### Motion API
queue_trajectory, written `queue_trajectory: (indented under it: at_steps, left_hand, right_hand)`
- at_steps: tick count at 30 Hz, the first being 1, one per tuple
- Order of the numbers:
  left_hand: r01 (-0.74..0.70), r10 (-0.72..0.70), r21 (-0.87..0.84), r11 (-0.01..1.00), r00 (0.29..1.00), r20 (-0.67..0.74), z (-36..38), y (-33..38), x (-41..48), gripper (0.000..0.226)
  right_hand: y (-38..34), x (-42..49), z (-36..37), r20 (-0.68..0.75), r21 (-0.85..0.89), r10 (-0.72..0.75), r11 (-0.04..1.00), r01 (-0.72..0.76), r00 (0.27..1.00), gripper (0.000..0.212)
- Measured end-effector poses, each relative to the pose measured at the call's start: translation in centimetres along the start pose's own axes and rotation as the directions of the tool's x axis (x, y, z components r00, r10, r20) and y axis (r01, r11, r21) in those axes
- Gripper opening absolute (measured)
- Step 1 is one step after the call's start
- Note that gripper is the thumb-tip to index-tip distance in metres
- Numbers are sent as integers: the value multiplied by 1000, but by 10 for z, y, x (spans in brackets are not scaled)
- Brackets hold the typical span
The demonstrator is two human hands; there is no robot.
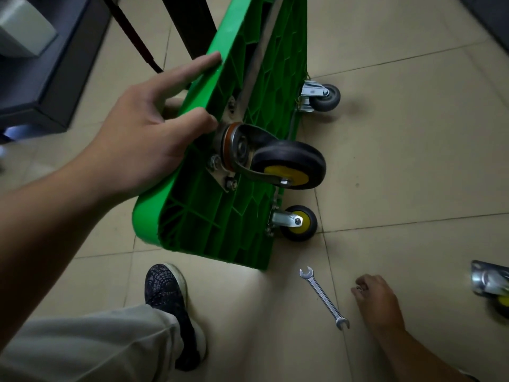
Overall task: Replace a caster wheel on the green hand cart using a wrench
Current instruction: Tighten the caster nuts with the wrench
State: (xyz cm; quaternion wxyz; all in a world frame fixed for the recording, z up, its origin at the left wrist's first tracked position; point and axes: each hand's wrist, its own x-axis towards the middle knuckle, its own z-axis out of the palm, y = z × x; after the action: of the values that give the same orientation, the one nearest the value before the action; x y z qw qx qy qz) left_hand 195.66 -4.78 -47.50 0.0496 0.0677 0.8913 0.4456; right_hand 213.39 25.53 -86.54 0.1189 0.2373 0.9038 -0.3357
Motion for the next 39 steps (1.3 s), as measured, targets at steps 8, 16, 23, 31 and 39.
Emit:
queue_trajectory:
  at_steps: [8, 16, 23, 31, 39]
  left_hand:
    - [-17, 16, 35, 999, 999, 32, -6, 6, -4, 64]
    - [-33, 29, 94, 995, 999, 44, -12, -2, -29, 64]
    - [-31, 23, 124, 992, 998, 66, -19, -4, -50, 66]
    - [-121, 106, 298, 947, 992, 65, -17, -2, -40, 67]
    - [-86, 72, 274, 958, 996, 60, -18, -5, -37, 68]
  right_hand:
    - [-170, 51, -95, -295, 719, 144, 685, 120, 945, 14]
    - [-325, 9, -221, -328, 800, -412, 357, 482, 850, 15]
    - [-356, -29, -194, -124, 670, -586, 547, 503, 801, 21]
    - [-362, -33, -173, -67, 640, -570, 605, 474, 819, 18]
    - [-365, -32, -174, -104, 537, -555, 667, 517, 825, 13]
